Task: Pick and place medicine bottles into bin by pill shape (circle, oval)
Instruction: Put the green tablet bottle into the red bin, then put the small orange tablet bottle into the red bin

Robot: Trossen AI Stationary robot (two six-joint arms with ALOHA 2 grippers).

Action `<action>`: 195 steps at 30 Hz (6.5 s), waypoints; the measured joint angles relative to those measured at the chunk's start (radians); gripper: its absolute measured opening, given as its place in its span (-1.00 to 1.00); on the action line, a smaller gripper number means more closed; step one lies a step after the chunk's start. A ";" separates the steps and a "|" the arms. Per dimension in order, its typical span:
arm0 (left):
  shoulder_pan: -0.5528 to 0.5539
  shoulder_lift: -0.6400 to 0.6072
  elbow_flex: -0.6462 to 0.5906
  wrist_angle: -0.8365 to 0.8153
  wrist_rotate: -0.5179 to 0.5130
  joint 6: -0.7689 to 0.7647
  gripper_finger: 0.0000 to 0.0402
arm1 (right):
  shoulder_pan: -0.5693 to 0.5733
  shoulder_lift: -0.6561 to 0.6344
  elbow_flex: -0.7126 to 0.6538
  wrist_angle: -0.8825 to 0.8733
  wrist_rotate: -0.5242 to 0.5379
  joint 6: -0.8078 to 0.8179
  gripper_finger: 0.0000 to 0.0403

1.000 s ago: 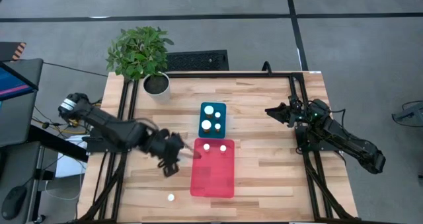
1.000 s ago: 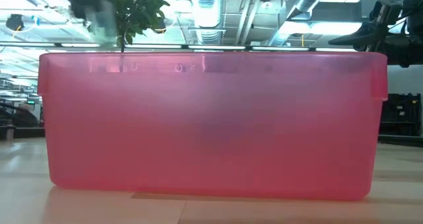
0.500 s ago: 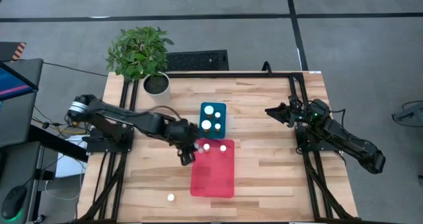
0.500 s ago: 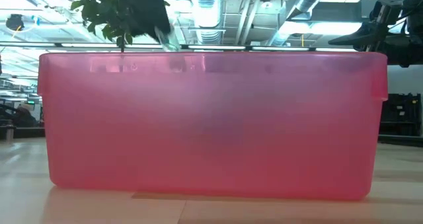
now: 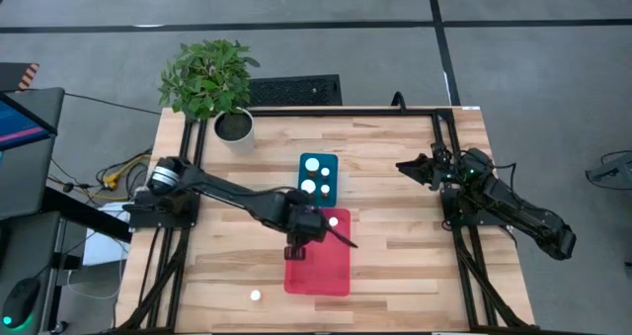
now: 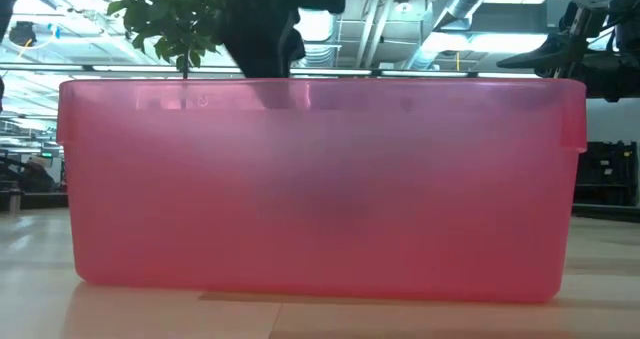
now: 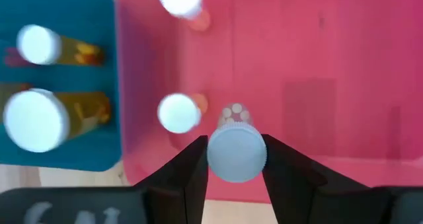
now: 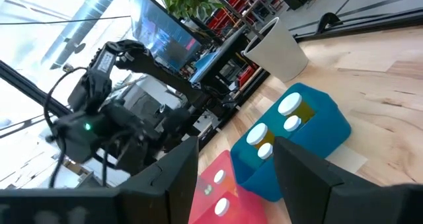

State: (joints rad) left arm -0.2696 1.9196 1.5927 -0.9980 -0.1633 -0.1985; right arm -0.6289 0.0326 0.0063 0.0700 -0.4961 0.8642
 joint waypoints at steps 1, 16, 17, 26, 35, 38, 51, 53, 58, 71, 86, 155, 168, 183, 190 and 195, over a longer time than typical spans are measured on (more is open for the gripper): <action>-0.005 0.008 0.001 -0.005 0.000 0.004 -0.39 | 0.000 0.000 0.000 0.000 0.000 0.000 0.02; -0.032 0.091 0.000 0.001 0.009 0.042 -0.39 | 0.000 0.003 0.000 0.000 -0.001 0.002 0.02; -0.032 0.096 0.002 0.005 0.012 0.043 -0.39 | 0.000 0.003 0.000 0.002 -0.001 0.002 0.02; -0.031 0.097 -0.005 0.018 0.047 0.064 -0.39 | 0.000 0.006 0.000 0.001 -0.002 0.002 0.02; -0.031 0.097 -0.005 0.021 0.053 0.073 -0.32 | 0.000 0.006 0.000 0.001 -0.003 0.001 0.02; -0.031 0.097 -0.005 0.021 0.052 0.075 -0.28 | 0.000 0.006 0.000 0.001 -0.003 0.000 0.02; -0.031 0.096 0.100 -0.106 0.051 0.074 0.03 | 0.000 0.006 0.000 0.001 -0.003 0.000 0.02; -0.031 0.096 0.150 -0.165 0.054 0.074 0.14 | 0.000 0.006 0.000 0.001 -0.003 0.000 0.02; -0.064 0.079 0.284 -0.400 0.099 0.019 0.31 | 0.000 0.006 0.000 0.001 -0.003 0.001 0.02; -0.468 -0.065 0.251 -0.424 0.023 -0.389 0.35 | 0.000 0.006 0.000 0.001 -0.003 0.005 0.02; -0.539 -0.020 -0.029 -0.076 0.045 -0.415 0.55 | 0.000 0.006 0.000 0.001 -0.003 0.022 0.02; -0.011 -0.250 -0.004 0.004 -0.037 -0.150 -0.43 | 0.000 0.006 0.000 0.000 -0.003 0.018 0.02; 0.034 0.076 0.238 -0.004 0.028 0.036 -0.43 | 0.000 0.008 0.000 0.000 -0.002 0.018 0.02; 0.022 0.286 0.337 -0.092 0.073 0.115 -0.43 | 0.000 0.008 0.000 0.000 -0.003 0.018 0.02; 0.014 0.306 0.337 -0.094 0.057 0.143 -0.43 | 0.000 0.008 0.000 0.000 -0.002 0.018 0.02; 0.015 0.323 0.338 -0.092 0.069 0.174 -0.43 | 0.000 0.008 0.000 0.000 -0.003 0.018 0.02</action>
State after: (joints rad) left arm -0.2543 2.2429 1.9310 -1.0904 -0.0942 -0.0243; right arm -0.6288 0.0402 0.0059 0.0704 -0.4987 0.8825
